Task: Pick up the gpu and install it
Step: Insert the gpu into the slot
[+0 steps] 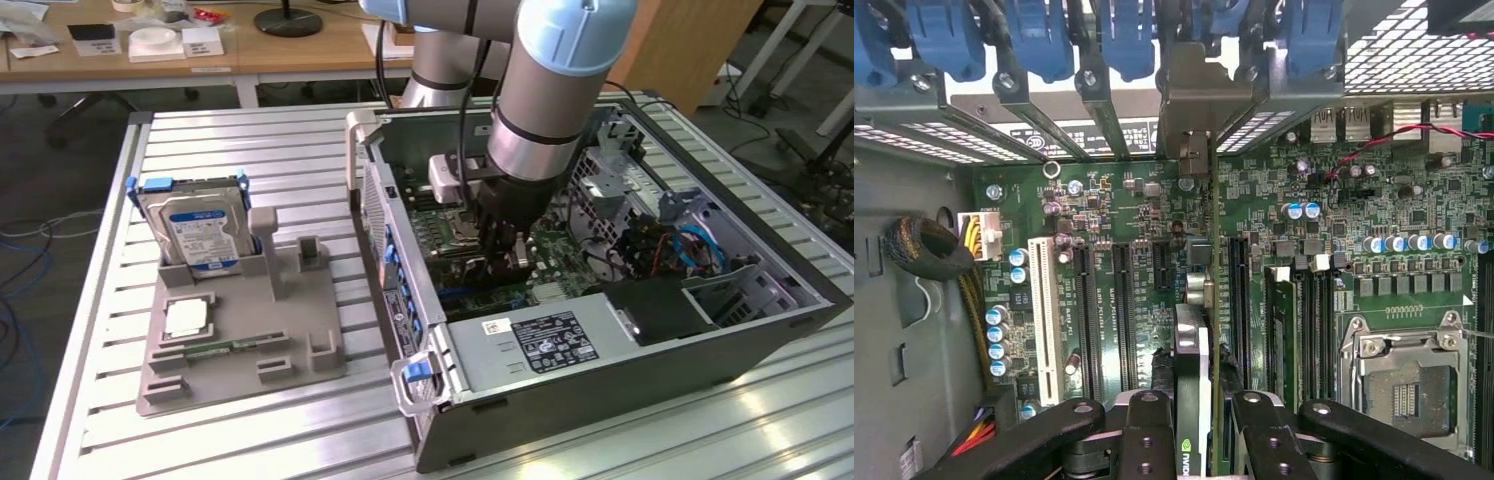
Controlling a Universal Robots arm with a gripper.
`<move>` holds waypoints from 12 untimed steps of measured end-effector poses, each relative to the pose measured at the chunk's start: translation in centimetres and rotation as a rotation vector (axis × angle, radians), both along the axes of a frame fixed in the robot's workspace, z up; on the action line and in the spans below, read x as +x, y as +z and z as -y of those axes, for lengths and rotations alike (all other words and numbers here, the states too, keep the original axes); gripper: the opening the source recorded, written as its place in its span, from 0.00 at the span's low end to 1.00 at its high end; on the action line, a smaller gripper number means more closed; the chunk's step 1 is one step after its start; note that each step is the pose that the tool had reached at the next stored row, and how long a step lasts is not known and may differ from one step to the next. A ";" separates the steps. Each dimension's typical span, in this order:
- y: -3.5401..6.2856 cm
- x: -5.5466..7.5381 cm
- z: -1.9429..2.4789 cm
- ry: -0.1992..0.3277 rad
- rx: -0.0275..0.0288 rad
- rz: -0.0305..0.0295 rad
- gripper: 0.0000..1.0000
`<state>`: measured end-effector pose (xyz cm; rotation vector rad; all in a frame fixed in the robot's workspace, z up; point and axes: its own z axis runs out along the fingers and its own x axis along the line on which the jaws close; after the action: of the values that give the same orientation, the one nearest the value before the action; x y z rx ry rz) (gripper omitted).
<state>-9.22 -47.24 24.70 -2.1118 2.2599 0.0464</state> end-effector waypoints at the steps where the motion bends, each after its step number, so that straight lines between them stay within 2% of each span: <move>1: 0.00 0.0 0.00 0.000 0.0002 0.0001 0.27; 12: -0.01 -0.1 -0.01 0.006 0.0003 0.0009 0.27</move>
<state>-9.27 -47.23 24.69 -2.1184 2.2526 0.0460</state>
